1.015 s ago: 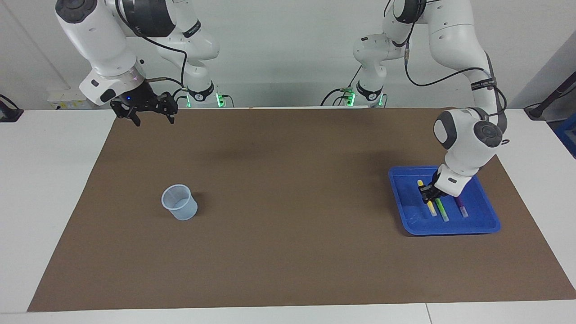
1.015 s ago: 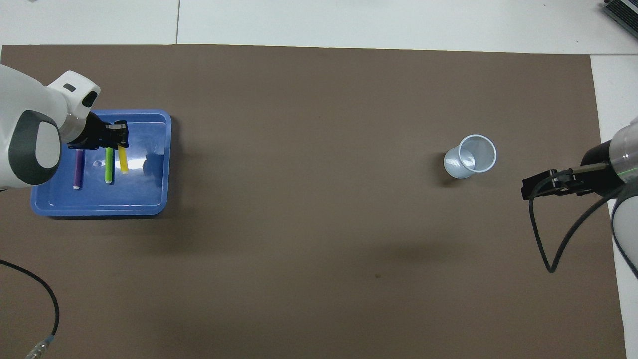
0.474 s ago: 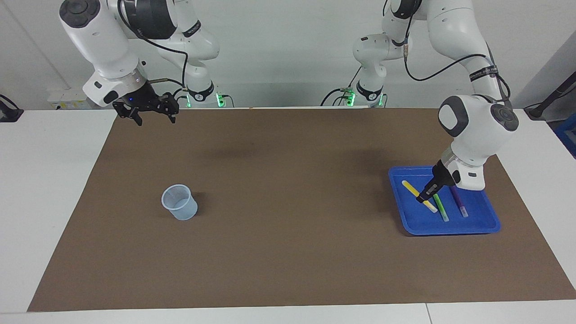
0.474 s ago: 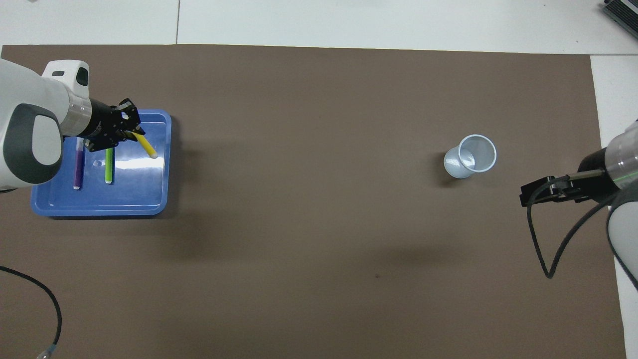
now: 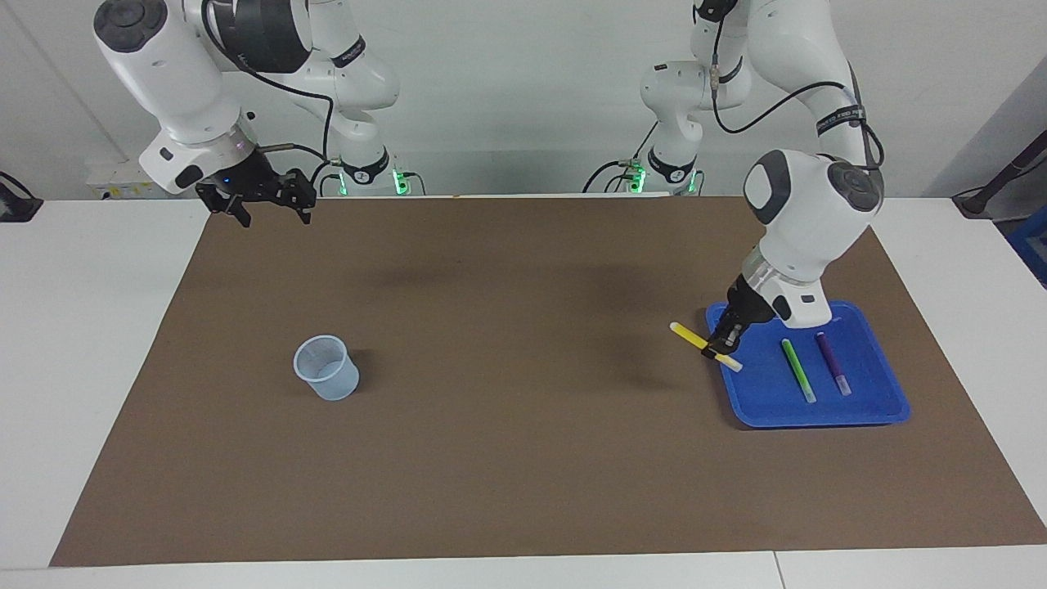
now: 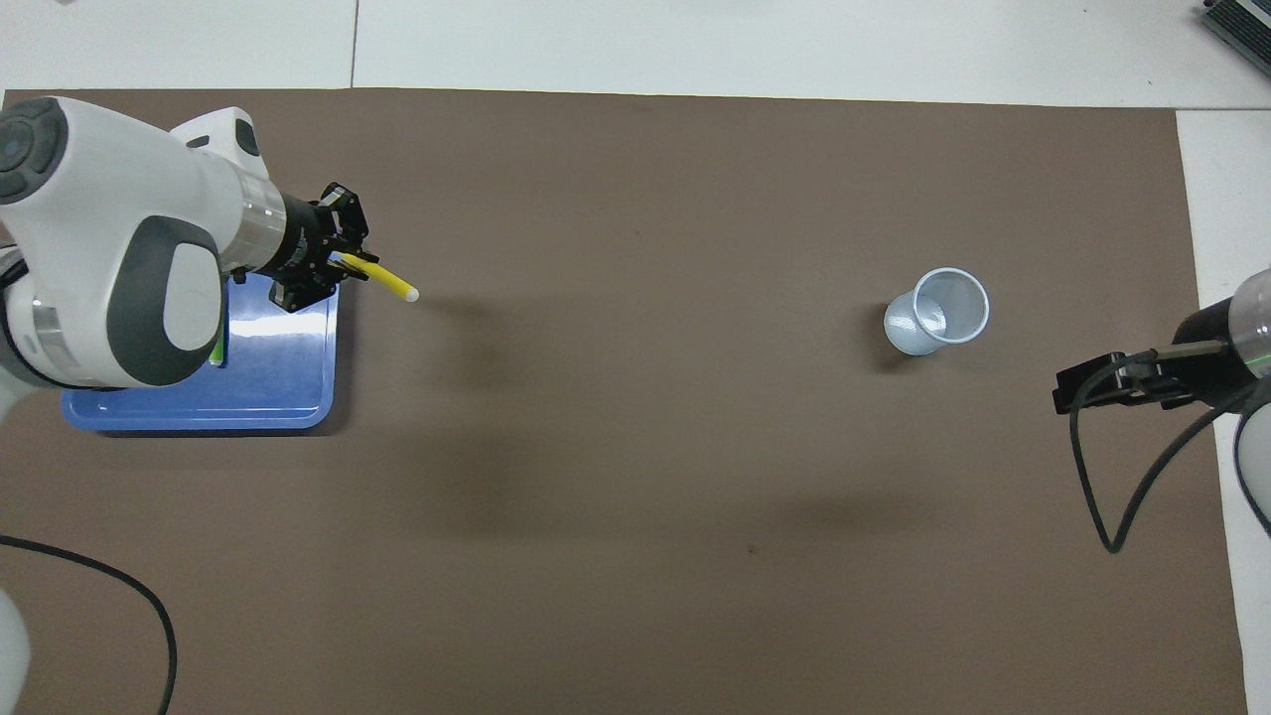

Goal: Transfer and insert pens with both arms
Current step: 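Carry the yellow pen toward the right gripper while the right gripper approaches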

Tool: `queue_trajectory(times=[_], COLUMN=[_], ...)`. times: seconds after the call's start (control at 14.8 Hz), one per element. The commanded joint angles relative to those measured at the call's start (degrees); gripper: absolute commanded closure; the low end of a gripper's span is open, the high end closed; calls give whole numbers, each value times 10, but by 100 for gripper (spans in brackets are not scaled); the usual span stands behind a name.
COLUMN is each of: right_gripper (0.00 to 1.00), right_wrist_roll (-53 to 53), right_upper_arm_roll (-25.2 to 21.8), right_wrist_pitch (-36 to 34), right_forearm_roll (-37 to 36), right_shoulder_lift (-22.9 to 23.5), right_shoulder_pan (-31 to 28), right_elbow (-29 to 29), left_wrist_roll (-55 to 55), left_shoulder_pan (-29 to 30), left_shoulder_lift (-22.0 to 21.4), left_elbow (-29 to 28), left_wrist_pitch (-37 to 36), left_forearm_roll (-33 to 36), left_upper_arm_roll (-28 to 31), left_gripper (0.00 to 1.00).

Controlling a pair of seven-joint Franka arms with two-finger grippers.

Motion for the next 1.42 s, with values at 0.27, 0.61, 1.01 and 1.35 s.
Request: queue_trajectory(times=[0.27,0.61,1.01,1.35], right_gripper=[0,0,0,0], right_wrist_roll=[-14,-11,-18,-41], right_upper_arm_roll=[5,5,5,9], right_wrist_pitch=[12,42,112,203], right_forearm_roll=[-3,104,288,357], right_shoulder_lift=[-17,-14,-7,41], right_shoulder_pan=[-1,-8,-17,31], right_elbow=[-18,-29,-47,-46], left_wrist_roll=[-230,-393,-466,-469], left_shoulder_pan=[-106,-189,-217,-221], left_shoulder_lift=[-17,-16,-18,-18], left_elbow=[-4,-5,-3,-10], left_wrist_pitch=[3,62,109,172], left_forearm_roll=[-8,-9,-90,-201], left_upper_arm_roll=[10,9,4,-10], left_gripper=[100,100,100,100])
